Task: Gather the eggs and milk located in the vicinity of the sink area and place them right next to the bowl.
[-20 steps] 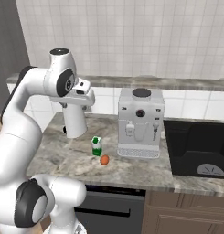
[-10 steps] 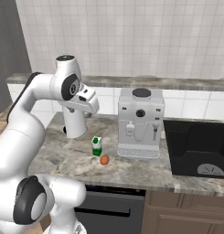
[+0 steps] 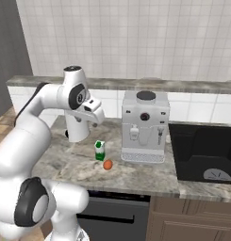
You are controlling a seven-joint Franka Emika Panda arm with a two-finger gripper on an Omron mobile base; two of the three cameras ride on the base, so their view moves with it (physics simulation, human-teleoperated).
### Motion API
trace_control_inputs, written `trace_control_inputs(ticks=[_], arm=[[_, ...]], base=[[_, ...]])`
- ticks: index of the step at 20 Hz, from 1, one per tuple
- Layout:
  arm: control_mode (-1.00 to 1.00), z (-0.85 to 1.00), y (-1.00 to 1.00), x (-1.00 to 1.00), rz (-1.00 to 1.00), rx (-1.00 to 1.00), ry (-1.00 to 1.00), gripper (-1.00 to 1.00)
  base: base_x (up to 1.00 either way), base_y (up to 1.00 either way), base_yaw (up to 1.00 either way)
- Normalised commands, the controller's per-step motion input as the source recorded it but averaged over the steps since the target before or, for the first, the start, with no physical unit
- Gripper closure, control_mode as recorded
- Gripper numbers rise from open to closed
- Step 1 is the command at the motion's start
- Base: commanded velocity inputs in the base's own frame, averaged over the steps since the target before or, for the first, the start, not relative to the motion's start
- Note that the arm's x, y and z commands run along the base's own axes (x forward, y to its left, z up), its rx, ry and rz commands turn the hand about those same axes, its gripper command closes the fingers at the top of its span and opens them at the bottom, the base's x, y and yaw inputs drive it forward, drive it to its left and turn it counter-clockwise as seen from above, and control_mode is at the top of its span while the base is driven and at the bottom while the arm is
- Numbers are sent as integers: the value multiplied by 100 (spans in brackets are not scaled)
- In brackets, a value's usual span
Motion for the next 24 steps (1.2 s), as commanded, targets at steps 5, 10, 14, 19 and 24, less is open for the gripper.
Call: trace_control_inputs(ticks=[5,10,14,19,24], arm=[[-100,-29,-8,28,-1,0,4,-100],[-100,-50,-5,22,0,0,0,-100],[-100,-46,0,21,0,0,0,-100],[-100,-44,-2,29,0,0,0,-100],[-100,-37,-8,26,0,0,4,-100]], base=[[0,0,0],[0,0,0],[0,0,0],[0,0,0],[0,0,0]])
